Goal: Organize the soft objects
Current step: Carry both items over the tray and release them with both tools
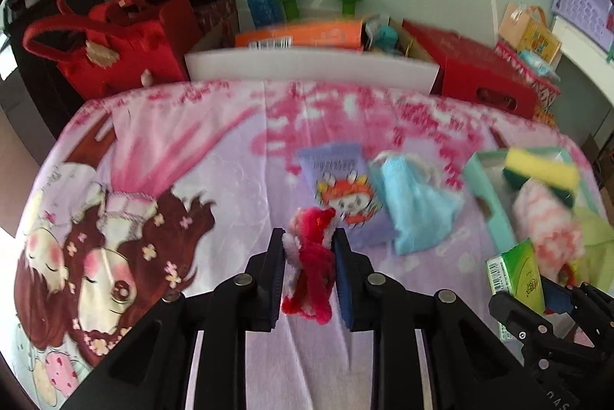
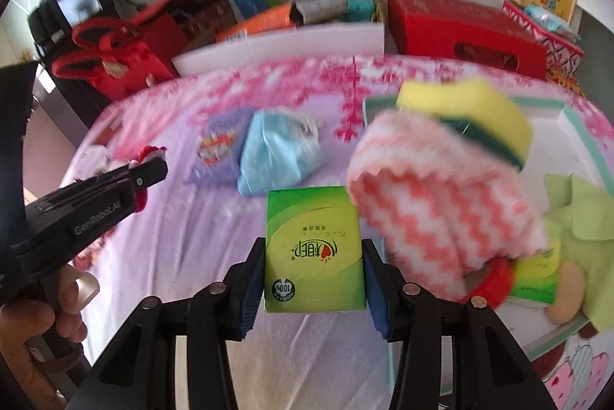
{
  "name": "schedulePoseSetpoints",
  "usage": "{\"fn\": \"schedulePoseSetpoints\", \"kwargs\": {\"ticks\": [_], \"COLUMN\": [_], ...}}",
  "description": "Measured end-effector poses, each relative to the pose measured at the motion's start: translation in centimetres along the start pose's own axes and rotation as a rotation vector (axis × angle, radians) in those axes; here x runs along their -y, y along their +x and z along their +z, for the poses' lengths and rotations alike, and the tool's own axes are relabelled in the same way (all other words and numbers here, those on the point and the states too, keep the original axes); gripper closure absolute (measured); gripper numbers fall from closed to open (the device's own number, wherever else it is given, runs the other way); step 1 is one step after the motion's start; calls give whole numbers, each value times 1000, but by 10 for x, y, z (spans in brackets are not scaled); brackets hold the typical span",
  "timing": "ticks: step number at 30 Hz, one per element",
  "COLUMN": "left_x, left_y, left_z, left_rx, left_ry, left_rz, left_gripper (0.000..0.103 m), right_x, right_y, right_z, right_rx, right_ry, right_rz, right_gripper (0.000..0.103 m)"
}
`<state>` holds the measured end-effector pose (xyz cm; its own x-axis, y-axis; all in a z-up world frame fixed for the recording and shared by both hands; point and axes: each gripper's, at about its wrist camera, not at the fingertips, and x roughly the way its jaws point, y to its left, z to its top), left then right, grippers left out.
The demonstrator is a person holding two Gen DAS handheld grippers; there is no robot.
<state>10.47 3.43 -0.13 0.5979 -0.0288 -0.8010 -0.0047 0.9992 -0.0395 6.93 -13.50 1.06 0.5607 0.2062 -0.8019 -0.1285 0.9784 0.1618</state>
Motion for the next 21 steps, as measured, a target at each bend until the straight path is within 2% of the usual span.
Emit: {"fn": "schedulePoseSetpoints", "kwargs": {"ticks": [3, 6, 11, 14, 18, 21], "left_x": [2, 11, 49, 75, 117, 143], "left_y": [-22, -44, -70, -72, -66, -62], "left_z": [6, 14, 22, 24, 19, 15], "left_rx": [58, 127, 216, 222, 185, 165], "left_ry": [-6, -3, 57, 114, 189, 244], "left_rz": [-13, -42, -156, -183, -253, -263], "left_gripper": [78, 78, 78, 78, 78, 78], "right_x": [5, 21, 55, 85, 115, 138], "right_y": [-20, -38, -58, -61, -61, -62], "right_z": [4, 7, 7, 3, -1, -6], "right_rx": [60, 102, 146, 146, 134, 125], "right_ry": [5, 41, 114, 180, 239, 286], "right_rz": [2, -47, -131, -183, -246, -262], "right_gripper": [53, 53, 53, 53, 53, 53]}}
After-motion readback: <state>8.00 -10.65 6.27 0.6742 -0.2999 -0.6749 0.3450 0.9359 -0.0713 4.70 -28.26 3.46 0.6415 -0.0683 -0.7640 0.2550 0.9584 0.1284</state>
